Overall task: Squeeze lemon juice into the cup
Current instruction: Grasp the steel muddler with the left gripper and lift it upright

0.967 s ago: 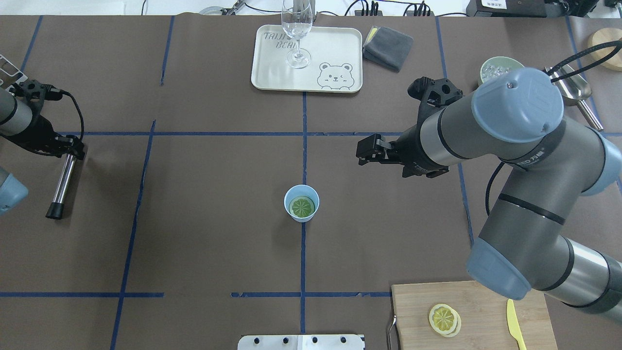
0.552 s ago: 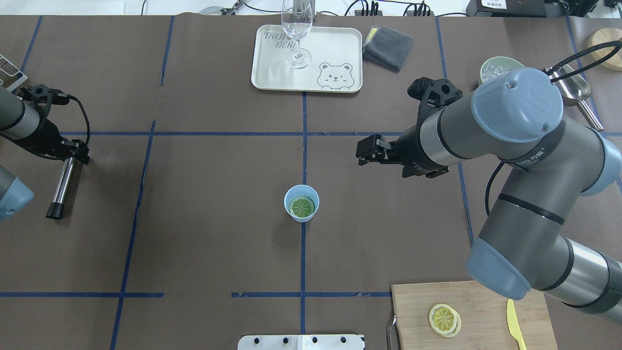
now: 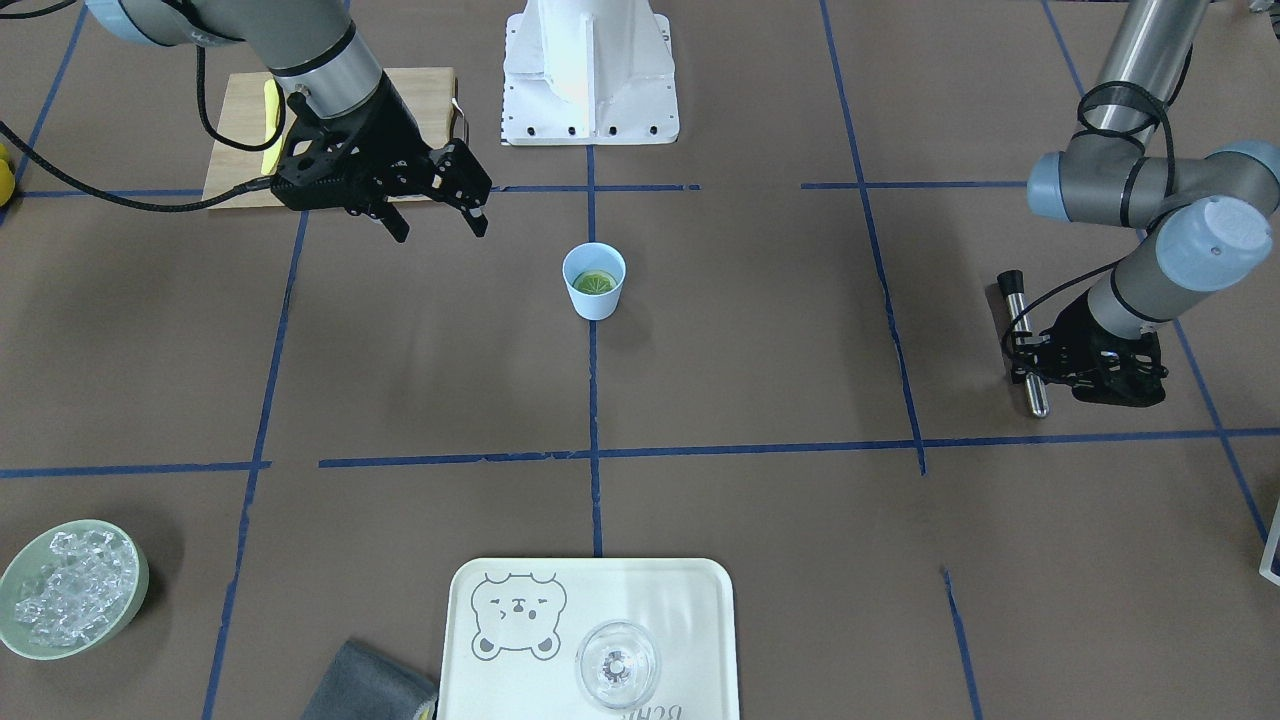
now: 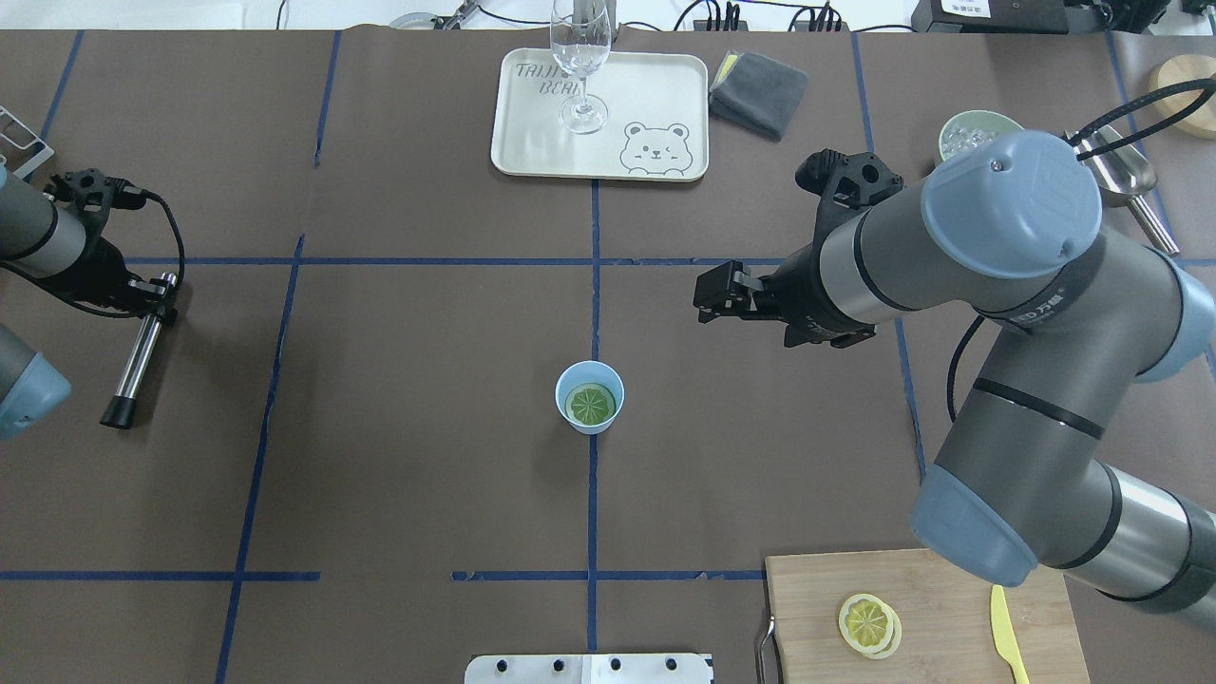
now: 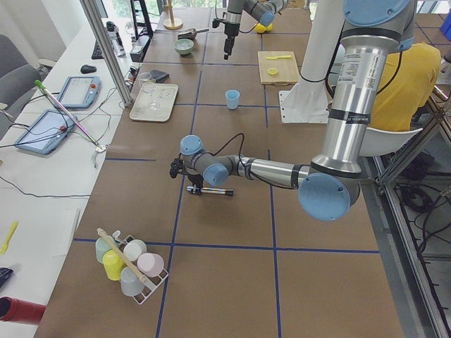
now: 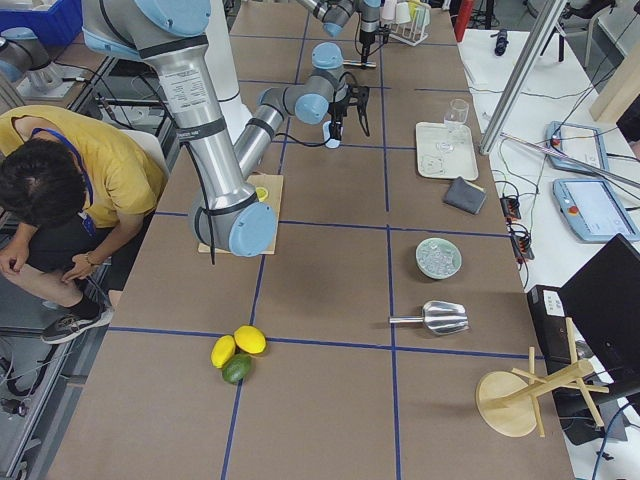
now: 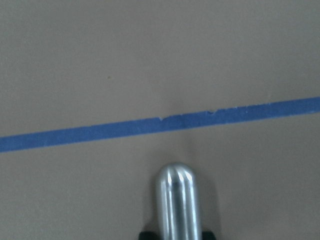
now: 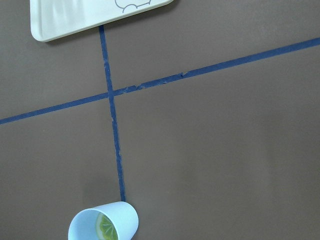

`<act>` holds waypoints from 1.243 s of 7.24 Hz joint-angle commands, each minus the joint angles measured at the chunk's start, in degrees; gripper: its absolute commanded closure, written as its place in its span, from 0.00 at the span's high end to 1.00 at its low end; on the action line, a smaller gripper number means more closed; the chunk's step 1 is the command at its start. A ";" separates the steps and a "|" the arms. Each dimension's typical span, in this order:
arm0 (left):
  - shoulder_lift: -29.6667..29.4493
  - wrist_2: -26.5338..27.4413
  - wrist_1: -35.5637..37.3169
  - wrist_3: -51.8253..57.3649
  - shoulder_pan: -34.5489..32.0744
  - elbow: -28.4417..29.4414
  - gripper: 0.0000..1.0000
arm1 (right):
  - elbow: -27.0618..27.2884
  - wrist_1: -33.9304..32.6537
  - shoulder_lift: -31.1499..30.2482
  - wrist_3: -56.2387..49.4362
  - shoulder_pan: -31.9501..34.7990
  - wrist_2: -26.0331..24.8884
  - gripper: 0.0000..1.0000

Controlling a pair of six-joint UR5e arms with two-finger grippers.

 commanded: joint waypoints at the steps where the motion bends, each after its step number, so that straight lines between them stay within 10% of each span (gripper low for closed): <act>1: 0.31 -0.07 -0.17 -0.42 -0.14 -2.45 0.00 | 0.11 0.00 0.11 0.22 -0.04 0.00 1.00; 6: -3.80 0.10 1.58 0.10 0.56 -21.75 0.00 | 2.39 -0.09 -0.85 -0.30 3.20 1.05 1.00; 9: -16.86 11.70 1.77 0.19 14.94 -23.92 0.00 | 2.30 0.00 -4.09 -1.79 6.88 1.49 1.00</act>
